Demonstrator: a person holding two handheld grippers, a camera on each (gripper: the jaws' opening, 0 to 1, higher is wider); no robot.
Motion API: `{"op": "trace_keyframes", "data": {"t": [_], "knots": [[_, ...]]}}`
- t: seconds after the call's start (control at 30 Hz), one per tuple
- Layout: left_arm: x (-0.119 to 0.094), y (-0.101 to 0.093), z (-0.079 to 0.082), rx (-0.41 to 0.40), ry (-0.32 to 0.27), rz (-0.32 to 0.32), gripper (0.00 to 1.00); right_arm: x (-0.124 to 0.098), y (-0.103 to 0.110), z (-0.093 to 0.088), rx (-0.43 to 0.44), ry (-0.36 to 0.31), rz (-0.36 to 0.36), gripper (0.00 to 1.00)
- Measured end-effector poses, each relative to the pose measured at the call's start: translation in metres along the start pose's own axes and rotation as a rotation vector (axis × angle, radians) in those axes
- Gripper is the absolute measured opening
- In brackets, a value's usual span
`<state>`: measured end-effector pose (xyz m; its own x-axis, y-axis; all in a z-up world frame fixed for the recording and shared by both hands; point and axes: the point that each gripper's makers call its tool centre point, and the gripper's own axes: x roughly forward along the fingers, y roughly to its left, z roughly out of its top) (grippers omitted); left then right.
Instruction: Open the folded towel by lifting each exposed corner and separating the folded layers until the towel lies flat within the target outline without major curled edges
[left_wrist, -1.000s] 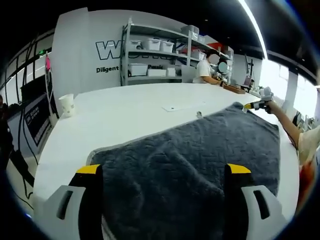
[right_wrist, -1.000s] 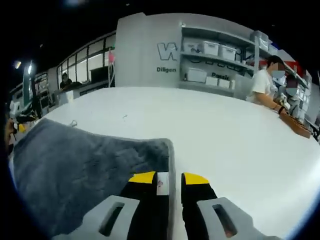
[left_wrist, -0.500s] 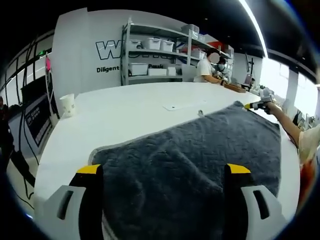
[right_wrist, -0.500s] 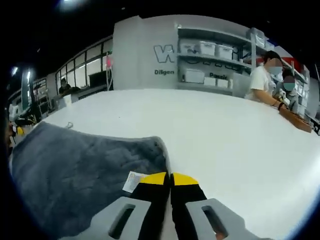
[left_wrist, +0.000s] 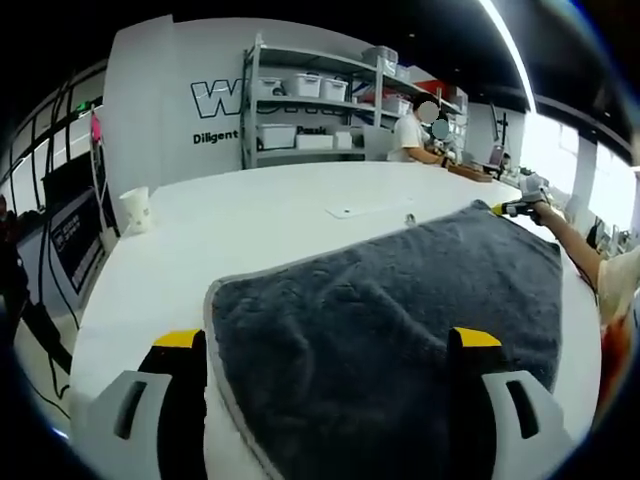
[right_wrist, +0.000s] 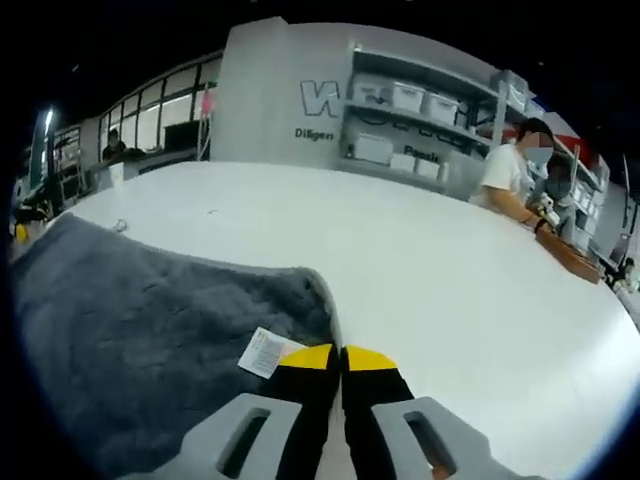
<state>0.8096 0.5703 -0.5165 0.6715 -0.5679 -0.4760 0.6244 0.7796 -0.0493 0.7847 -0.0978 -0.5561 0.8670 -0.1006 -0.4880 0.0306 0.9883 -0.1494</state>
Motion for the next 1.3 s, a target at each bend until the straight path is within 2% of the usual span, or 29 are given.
{"op": "trace_keyframes", "data": {"t": [0.23, 0.5, 0.63, 0.7, 0.77, 0.83, 0.9, 1.03, 1.1, 1.3], "knots": [[-0.005, 0.0, 0.003, 0.0, -0.013, 0.002, 0.99, -0.001, -0.022, 0.0, -0.015, -0.013, -0.052, 0.0], [-0.003, -0.001, 0.001, -0.001, -0.008, -0.001, 0.99, 0.003, -0.027, -0.006, -0.059, 0.015, -0.095, 0.01], [-0.003, -0.001, 0.0, -0.002, -0.005, -0.005, 0.99, -0.004, -0.037, 0.001, -0.053, -0.002, -0.14, 0.22], [-0.003, -0.002, 0.0, -0.003, -0.007, -0.009, 0.99, -0.007, -0.042, 0.011, -0.048, -0.046, -0.166, 0.19], [-0.004, -0.001, 0.001, -0.003, -0.009, -0.008, 0.99, -0.009, -0.04, 0.023, -0.045, -0.1, -0.161, 0.08], [-0.004, -0.001, 0.001, 0.0, -0.008, -0.007, 0.99, -0.01, -0.031, 0.039, -0.039, -0.167, -0.127, 0.0], [-0.004, -0.002, 0.001, 0.0, -0.01, -0.008, 0.98, -0.01, -0.021, 0.05, -0.041, -0.217, -0.092, 0.0], [-0.004, -0.003, 0.003, 0.001, -0.015, -0.012, 0.98, 0.004, -0.014, 0.055, -0.055, -0.181, -0.072, 0.0], [-0.005, -0.003, 0.004, 0.0, -0.018, -0.014, 0.98, 0.015, -0.009, 0.051, -0.039, -0.142, -0.049, 0.0], [-0.009, -0.003, 0.008, 0.001, -0.031, -0.013, 0.98, 0.037, -0.002, 0.038, -0.016, -0.087, -0.021, 0.0]]}}
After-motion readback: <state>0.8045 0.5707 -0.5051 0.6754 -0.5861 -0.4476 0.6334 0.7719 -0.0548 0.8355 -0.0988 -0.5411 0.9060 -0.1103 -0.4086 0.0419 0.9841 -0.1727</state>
